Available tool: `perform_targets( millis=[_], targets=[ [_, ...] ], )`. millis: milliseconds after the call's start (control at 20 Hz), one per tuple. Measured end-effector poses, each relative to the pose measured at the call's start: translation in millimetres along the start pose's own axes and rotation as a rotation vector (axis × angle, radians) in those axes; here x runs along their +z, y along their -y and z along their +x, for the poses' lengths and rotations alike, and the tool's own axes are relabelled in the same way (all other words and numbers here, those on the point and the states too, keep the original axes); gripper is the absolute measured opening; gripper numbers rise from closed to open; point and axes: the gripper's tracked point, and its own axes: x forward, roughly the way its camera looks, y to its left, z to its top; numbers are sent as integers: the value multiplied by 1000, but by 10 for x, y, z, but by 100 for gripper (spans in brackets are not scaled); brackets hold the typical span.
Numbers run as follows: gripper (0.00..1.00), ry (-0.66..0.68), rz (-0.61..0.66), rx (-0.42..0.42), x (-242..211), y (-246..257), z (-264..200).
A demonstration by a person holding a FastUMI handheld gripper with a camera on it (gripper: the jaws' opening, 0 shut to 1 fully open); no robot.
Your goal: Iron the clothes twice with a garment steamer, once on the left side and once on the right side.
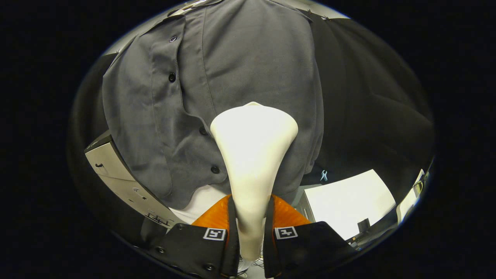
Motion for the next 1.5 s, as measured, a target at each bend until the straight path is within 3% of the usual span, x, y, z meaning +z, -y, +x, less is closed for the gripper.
perform_targets(
  millis=[700,1200,1500],
  targets=[
    [32,141,39,-34,678,-353,-760],
    [32,385,21,-75,1770,-1172,-1677],
    [32,478,34,-86,2124,-1703,-2061]
  ],
)
